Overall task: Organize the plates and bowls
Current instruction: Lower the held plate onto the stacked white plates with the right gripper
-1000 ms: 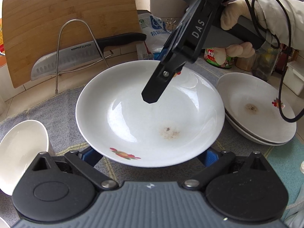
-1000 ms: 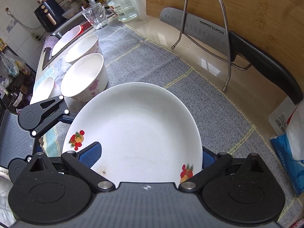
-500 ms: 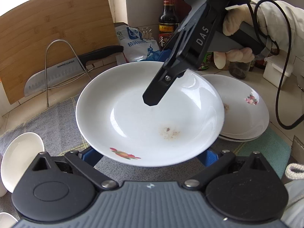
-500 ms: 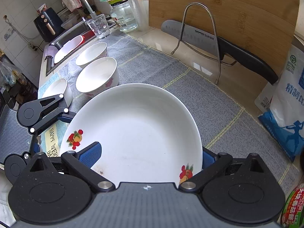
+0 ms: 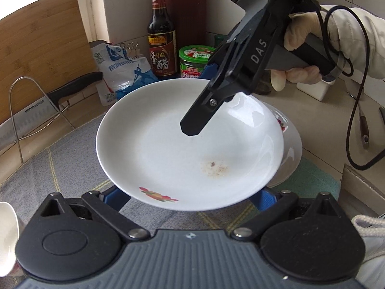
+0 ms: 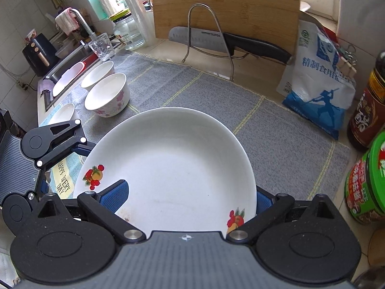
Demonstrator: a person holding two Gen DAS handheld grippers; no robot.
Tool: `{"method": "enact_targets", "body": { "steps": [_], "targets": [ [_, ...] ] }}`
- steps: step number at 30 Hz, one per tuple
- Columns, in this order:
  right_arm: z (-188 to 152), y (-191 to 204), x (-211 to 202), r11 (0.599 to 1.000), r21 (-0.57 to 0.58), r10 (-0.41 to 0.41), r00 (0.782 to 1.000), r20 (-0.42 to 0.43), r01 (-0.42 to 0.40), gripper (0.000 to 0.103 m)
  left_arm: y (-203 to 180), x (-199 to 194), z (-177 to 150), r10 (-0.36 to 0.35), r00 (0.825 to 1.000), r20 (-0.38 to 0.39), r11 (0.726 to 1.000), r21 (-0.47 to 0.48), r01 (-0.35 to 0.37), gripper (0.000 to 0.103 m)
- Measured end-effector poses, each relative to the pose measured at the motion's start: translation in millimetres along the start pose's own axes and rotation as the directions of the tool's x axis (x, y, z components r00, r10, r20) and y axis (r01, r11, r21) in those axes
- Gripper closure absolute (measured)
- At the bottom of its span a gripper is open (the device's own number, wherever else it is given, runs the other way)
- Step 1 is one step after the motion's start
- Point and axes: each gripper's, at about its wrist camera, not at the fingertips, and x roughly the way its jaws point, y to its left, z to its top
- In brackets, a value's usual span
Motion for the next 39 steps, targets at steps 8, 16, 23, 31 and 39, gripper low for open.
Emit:
{"method": "enact_targets", "body": {
  "steps": [8,16,23,31,39],
  "targets": [
    [-34.2,-17.1,-15.2,0.996,0.086,-0.032,0.999,0.019,0.030,0.000,-12.9,15.7,2.4,-0.059,0.998,-0.024,0.997,0.045,0.060,0.002],
    [-55.0,-25.9,-13.9,0.991,0.132,-0.028,0.999,0.023,0.025,0.000,-18.7,23.3,0.5,-0.084,0.995,-0.058,0.994,0.060,0.088,0.001],
    [-63.3,-33.2,-11.7,0.988,0.156,-0.023,0.999,0.033,0.018,0.000,-20.0,28.4,3.2,-0.092,0.993,-0.080,0.993,0.068,0.097,0.001],
    [-71.3,-39.5,-9.6,0.984,0.175,-0.027,0.999,0.036,0.020,0.000,-20.0,34.8,4.9,-0.109,0.989,-0.104,0.990,0.083,0.118,0.001],
    [-78.1,-44.1,-11.2,0.982,0.188,-0.041,0.999,0.035,0.034,0.000,-18.7,40.9,6.5,-0.122,0.985,-0.120,0.985,0.105,0.135,0.001]
  ]
}}
